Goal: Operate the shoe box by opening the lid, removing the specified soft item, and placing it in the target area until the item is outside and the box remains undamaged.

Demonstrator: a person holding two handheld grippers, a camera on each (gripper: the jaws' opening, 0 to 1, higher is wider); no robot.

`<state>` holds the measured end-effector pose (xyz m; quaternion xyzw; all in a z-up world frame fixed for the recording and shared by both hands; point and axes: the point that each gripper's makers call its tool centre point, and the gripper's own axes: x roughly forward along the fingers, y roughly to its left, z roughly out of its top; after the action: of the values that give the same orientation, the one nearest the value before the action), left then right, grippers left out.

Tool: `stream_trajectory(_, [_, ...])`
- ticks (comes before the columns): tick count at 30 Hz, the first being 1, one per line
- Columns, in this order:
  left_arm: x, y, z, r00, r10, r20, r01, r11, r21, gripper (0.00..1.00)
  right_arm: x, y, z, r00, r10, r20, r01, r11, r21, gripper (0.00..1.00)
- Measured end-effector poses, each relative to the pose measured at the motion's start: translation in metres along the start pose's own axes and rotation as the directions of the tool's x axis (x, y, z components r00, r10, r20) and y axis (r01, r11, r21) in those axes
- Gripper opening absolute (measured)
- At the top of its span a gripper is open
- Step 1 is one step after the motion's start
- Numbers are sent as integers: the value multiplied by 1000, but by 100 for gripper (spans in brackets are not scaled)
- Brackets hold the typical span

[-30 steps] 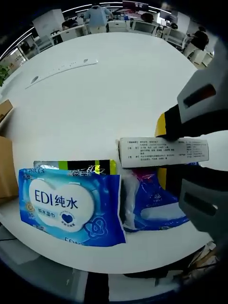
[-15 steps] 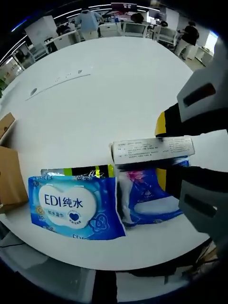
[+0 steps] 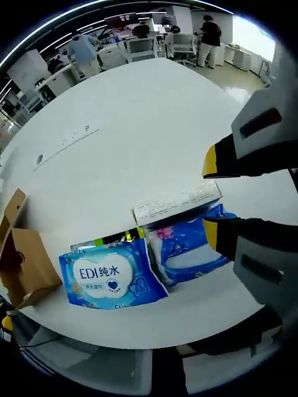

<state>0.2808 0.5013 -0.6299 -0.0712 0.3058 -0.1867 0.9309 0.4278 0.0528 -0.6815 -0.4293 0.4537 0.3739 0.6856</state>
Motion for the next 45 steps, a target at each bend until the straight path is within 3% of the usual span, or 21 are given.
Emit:
stream_trajectory(6, [-4, 1, 0, 1000, -12, 4, 12, 1000, 7, 32, -17, 2, 7, 996, -36, 83, 16, 973, 229, 25])
stream_trajectory(10, [-6, 7, -1, 1000, -18, 2, 18, 1000, 16, 32, -24, 5, 17, 987, -61, 151, 11, 949, 316, 25])
stream_trajectory(13, [-9, 11, -3, 1000, -20, -3, 20, 999, 28, 32, -28, 17, 32, 971, -63, 229, -39, 909, 416, 27])
stream_trajectory(16, [-13, 18, -4, 1000, -14, -11, 14, 999, 42, 32, -30, 27, 45, 957, -72, 281, -61, 897, 438, 29])
stream_trajectory(19, [-15, 25, -3, 1000, -9, -23, 10, 998, 66, 32, -32, 39, 67, 930, -76, 360, -116, 868, 484, 32])
stream_trajectory(24, [-16, 43, -1, 999, -2, -49, 7, 995, 99, 32, -31, 57, 98, 907, -69, 416, -157, 860, 485, 33])
stream_trajectory(27, [-13, 55, -6, 997, 4, -82, 5, 994, 111, 32, -33, 65, 121, 882, -65, 467, -191, 857, 479, 34])
stream_trajectory(32, [-9, 62, -10, 992, -15, -129, 36, 987, 156, 32, -38, 75, 152, 849, -60, 525, -229, 854, 468, 34])
stream_trajectory(35, [-6, 67, -11, 987, -27, -155, 55, 983, 174, 32, -38, 84, 163, 840, -39, 541, -250, 857, 450, 35])
stream_trajectory(40, [3, 68, -11, 974, -72, -216, 122, 966, 228, 32, -42, 106, 181, 822, -2, 569, -282, 867, 411, 40])
stream_trajectory(45, [21, 67, -19, 944, -116, -310, 207, 938, 278, 32, -51, 127, 198, 792, 13, 610, -312, 868, 386, 42])
